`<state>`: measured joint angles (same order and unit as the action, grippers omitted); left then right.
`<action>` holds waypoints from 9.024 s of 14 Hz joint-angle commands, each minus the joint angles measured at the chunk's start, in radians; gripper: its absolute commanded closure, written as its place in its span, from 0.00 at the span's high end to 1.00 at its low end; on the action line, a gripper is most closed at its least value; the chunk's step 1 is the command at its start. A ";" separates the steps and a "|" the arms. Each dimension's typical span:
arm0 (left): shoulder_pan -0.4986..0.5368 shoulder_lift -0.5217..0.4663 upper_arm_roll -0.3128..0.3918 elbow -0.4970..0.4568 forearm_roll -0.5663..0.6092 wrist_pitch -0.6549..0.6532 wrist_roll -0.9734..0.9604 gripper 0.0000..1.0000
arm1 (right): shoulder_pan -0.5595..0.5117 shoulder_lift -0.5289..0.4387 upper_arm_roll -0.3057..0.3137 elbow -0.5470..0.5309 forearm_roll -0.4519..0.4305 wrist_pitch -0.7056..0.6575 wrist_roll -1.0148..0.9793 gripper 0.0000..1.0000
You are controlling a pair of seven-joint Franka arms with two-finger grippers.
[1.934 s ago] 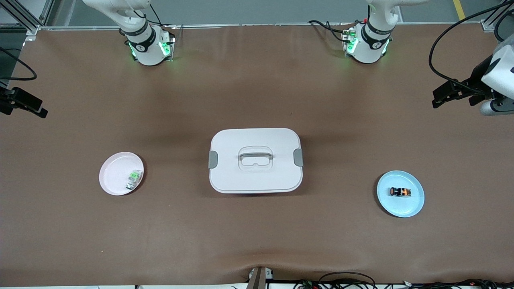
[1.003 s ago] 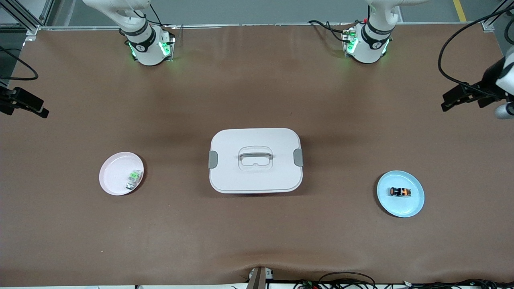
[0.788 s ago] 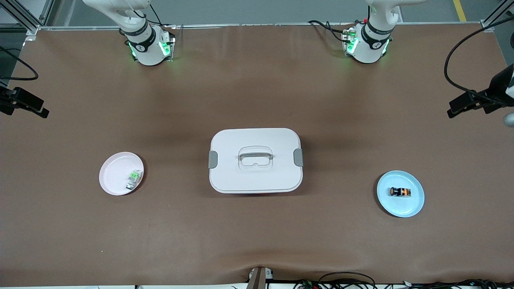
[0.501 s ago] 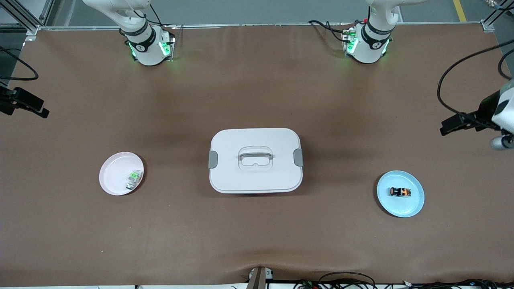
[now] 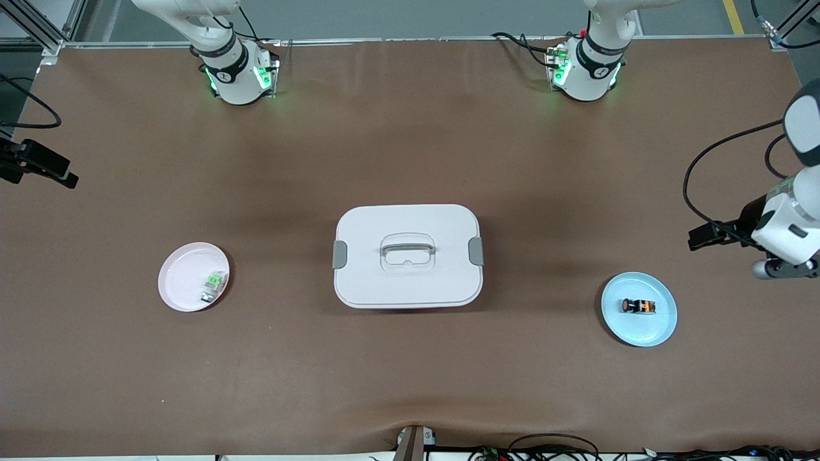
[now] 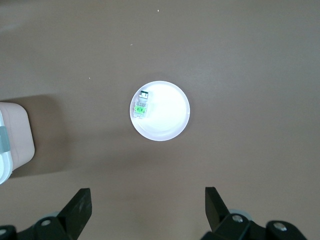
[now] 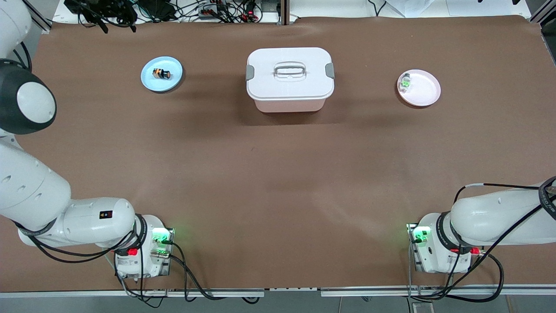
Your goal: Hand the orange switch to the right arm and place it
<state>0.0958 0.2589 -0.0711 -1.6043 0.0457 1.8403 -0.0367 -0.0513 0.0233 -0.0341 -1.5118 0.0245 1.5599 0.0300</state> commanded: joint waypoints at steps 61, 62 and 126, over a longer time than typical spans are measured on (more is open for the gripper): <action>0.015 0.197 -0.073 -0.083 -0.140 0.350 0.094 0.00 | -0.001 -0.020 0.005 -0.007 -0.047 0.037 0.005 1.00; 0.012 0.188 -0.075 -0.065 -0.192 0.308 0.075 0.00 | -0.001 -0.020 0.005 -0.007 -0.047 0.029 0.005 1.00; -0.334 0.335 -0.472 0.320 -0.445 0.227 -1.514 0.00 | 0.245 -0.086 0.563 -0.693 0.220 1.335 1.033 1.00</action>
<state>-0.2353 0.5814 -0.5440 -1.3077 -0.3919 2.0711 -1.5624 0.2159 -0.1084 0.5117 -2.2501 0.3132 2.8919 1.0189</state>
